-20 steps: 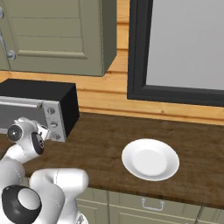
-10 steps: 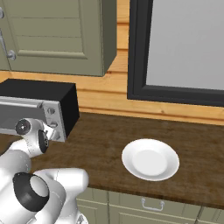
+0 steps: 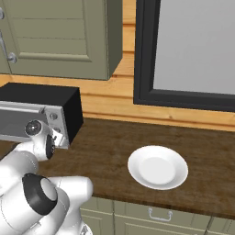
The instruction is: Pick up the kebab skewer and baguette bread, and place them inside the toaster oven. Close the toaster oven door and start by setting the timer.
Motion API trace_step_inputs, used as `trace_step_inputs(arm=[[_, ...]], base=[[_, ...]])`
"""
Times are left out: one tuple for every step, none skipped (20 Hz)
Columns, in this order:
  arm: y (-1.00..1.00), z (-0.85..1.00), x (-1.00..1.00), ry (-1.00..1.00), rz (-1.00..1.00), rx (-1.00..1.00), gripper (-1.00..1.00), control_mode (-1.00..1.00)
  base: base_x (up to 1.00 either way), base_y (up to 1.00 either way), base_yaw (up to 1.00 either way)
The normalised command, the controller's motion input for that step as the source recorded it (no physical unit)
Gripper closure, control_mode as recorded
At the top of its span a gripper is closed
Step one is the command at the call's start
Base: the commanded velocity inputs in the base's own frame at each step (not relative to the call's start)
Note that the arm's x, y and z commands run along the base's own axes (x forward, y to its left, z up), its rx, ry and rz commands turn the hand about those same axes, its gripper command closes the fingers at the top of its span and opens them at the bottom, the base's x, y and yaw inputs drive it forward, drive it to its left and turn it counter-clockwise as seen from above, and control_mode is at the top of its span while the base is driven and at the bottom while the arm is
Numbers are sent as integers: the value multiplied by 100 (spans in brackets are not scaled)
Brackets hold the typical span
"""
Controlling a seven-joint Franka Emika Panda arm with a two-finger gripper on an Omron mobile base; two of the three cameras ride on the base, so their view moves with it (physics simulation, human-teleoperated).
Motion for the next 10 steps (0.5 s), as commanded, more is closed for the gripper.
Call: trace_step_inputs(arm=[[0,-34,0,1,1,-1,-100,-100],[0,-25,0,1,0,0,-100,-100],[0,-21,1,1,0,0,-100,-100],[0,-20,0,0,0,-1,-100,-100],[0,-19,0,0,0,0,-100,-100],[0,-28,5,0,0,0,-100,-100],[0,-28,6,0,0,0,-100,-100],[0,-31,7,0,0,0,-100,-100],[0,-34,11,0,0,0,-100,-100],[0,-36,11,0,0,0,-100,-100]], base=[[0,0,0],[0,0,0],[0,0,0],[0,0,0],[0,0,0],[0,0,0],[0,0,0],[0,0,0],[0,0,0],[0,0,0]])
